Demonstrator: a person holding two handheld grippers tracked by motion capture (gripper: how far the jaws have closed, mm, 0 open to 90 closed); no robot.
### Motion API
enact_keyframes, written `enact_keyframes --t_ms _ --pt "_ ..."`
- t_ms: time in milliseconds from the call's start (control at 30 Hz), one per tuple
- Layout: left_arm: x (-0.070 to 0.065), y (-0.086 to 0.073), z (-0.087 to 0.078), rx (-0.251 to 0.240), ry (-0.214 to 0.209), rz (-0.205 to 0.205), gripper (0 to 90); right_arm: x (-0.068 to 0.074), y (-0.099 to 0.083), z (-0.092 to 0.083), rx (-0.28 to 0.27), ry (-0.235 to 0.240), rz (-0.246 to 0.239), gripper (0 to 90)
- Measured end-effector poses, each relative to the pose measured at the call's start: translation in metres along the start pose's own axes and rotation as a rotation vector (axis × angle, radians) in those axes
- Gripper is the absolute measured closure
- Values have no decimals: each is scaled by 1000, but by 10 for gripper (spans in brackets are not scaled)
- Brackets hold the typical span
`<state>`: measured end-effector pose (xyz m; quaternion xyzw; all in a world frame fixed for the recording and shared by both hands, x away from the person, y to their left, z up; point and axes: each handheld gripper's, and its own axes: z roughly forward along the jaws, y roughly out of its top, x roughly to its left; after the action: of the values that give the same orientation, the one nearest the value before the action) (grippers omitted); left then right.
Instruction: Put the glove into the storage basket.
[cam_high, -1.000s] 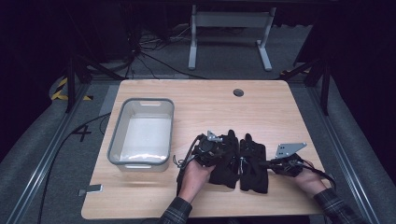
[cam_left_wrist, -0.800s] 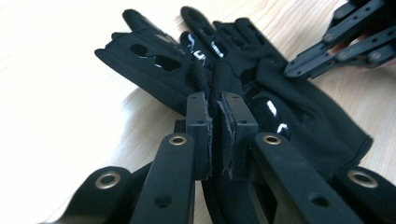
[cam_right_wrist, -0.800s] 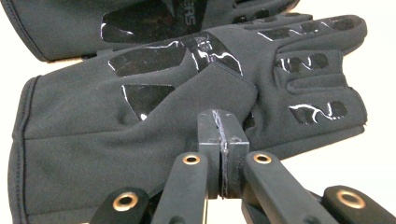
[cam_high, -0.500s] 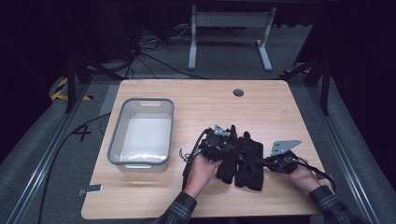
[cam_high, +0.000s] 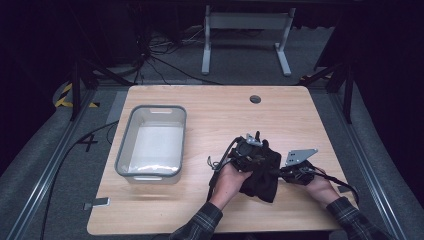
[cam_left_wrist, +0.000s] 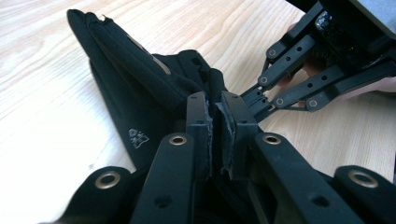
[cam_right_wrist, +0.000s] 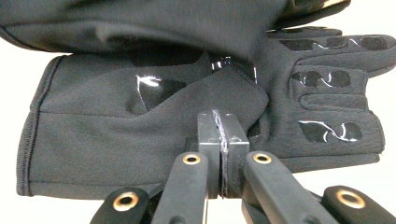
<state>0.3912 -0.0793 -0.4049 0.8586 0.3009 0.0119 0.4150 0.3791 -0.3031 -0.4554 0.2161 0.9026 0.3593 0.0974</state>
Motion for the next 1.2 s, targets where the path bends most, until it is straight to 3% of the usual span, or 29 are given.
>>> enact_keyframes --t_ms 167,367,467,700,933,1033,1200 --pt "-3 1 4 5 -9 0 823 -1 -1 -5 -4 -9 0 900" --pt "-5 1 7 4 -16 7 820 -14 -15 -27 -10 -58 34 900" --pt "-6 1 8 1 -19 10 820 -15 -19 -31 -7 -57 45 900" --pt "-13 4 17 3 -47 22 774 -11 -21 -24 26 -39 28 900" --pt "-19 10 10 -67 -85 39 708 -13 -21 -31 17 -56 28 900" --pt "-18 10 2 -75 -73 51 770 -16 -23 -39 0 -63 41 900" --pt "-7 2 -4 -45 -36 43 894 -20 -23 -51 -43 -66 64 900"
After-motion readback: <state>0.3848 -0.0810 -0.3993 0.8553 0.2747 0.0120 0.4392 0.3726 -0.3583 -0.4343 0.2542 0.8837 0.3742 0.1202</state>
